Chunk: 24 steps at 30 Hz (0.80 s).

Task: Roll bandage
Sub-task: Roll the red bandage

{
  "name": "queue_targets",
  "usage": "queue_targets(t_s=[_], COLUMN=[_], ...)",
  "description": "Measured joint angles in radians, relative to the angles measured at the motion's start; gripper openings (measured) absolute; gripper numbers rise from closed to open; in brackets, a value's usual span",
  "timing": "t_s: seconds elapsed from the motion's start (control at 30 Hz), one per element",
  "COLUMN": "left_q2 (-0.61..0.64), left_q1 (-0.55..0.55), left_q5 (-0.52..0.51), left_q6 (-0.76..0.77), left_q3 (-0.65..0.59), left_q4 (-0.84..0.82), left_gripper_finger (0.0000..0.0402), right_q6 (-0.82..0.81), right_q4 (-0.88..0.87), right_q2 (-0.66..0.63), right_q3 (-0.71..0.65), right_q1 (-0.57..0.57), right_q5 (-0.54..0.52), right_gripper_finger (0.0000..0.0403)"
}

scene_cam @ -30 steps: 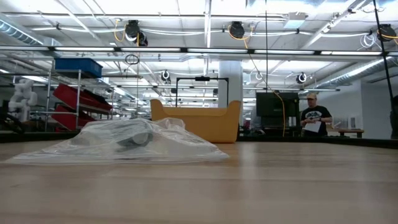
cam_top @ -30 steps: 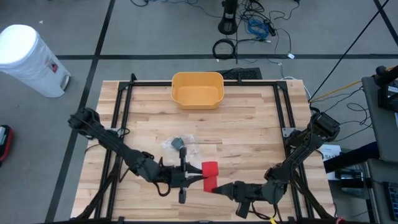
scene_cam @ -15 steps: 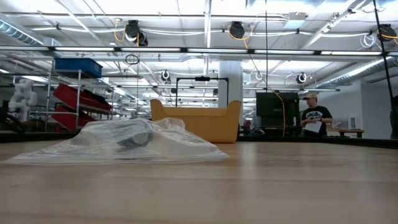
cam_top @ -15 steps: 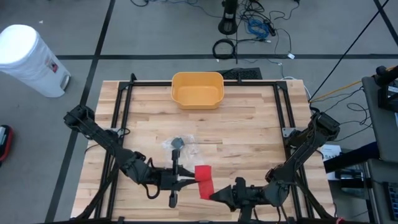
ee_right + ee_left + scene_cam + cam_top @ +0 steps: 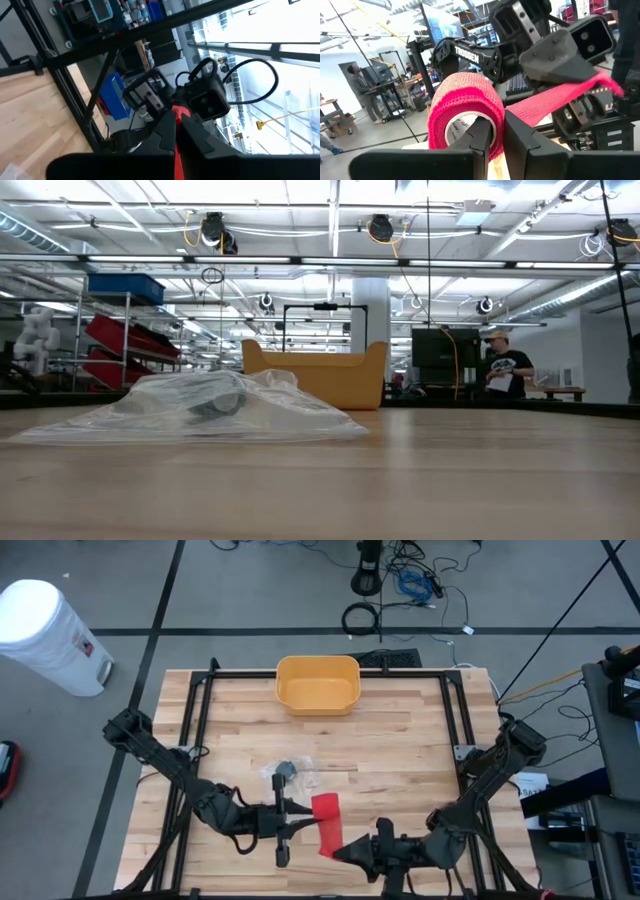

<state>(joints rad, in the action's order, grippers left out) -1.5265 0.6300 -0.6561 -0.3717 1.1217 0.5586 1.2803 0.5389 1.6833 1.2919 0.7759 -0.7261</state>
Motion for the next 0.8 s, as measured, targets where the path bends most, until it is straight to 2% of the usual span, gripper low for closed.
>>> queue_targets(t_s=[0.57, 0.8], left_q2=[0.000, 0.000], left_q1=[0.003, 0.005], left_q5=[0.009, 0.047], left_q6=[0.001, 0.003], left_q3=[0.000, 0.000], left_q4=[-0.109, -0.127], left_gripper_finger=[0.0042, 0.0042], right_q6=[-0.004, -0.032], right_q4=[0.011, 0.011], right_q2=[0.000, 0.000], right_q3=[0.000, 0.000], right_q1=[-0.016, -0.024], right_q5=[0.000, -0.007], right_gripper_finger=[0.0000, 0.0000])
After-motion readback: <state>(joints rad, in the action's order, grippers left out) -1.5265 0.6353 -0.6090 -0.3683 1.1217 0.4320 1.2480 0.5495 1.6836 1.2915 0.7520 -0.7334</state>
